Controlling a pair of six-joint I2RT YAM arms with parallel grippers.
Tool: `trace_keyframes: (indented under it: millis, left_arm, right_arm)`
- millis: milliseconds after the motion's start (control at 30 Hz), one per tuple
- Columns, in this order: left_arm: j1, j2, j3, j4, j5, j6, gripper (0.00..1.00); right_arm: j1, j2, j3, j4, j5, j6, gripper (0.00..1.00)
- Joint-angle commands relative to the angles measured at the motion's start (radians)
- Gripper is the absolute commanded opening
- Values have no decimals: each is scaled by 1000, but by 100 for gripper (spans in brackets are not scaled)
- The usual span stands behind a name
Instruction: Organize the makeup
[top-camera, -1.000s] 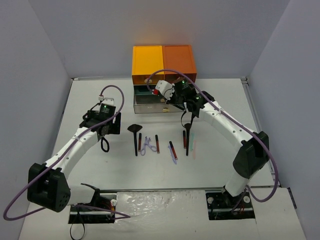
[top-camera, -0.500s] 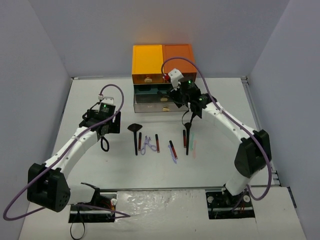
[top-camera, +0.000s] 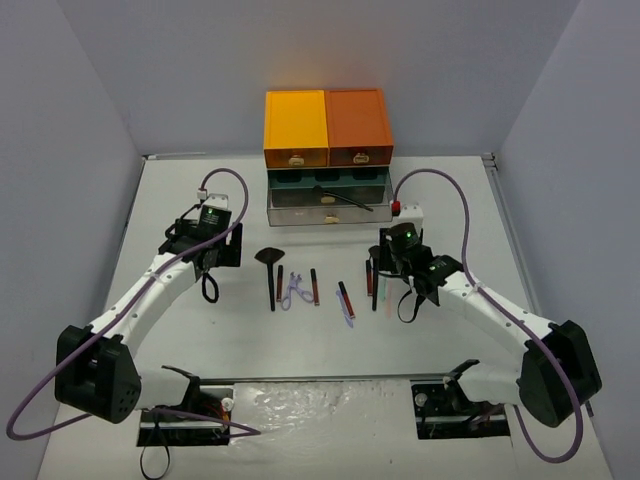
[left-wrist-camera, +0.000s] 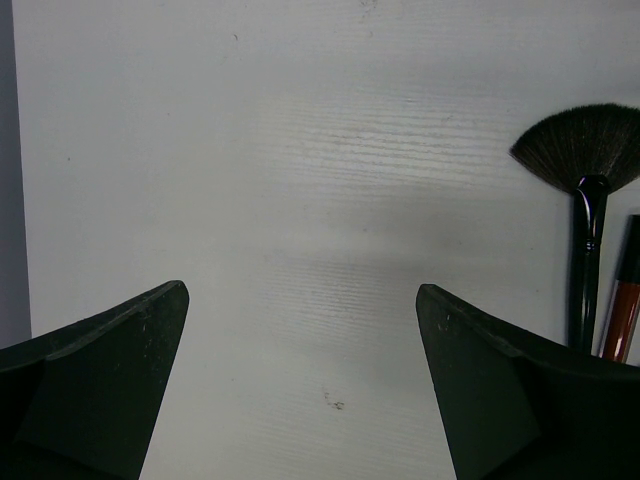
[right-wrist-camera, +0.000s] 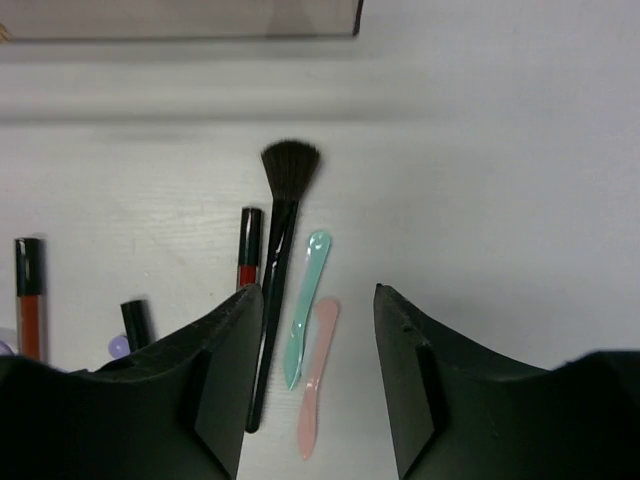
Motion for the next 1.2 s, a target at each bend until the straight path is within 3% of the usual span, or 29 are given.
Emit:
trace_keyframes:
  millis: [0,267,567,833,1033,1167]
  left_arm:
    - [7,-2,61,27,-5,-18,97]
    - [7,-4,59,26,-6,-18,97]
    - [7,-6,60,24,-8,-16,97]
    - [7,-3,61,23,-8,-17,97]
    - [7,-2,61,24,-10,-16,97]
    - [7,2,61,23,-10,-16,97]
  right_arm:
    - [5,71,-63,156,-41,159,42]
    - [3,240,-38,228,-57,180,35]
    - [4,322,-37,270,-62,192,26]
    - [5,349,-60,282,-81,199,23]
    - [19,301,-64,234,-49,184,4]
    - [41,194,-11,119,-32,120,0]
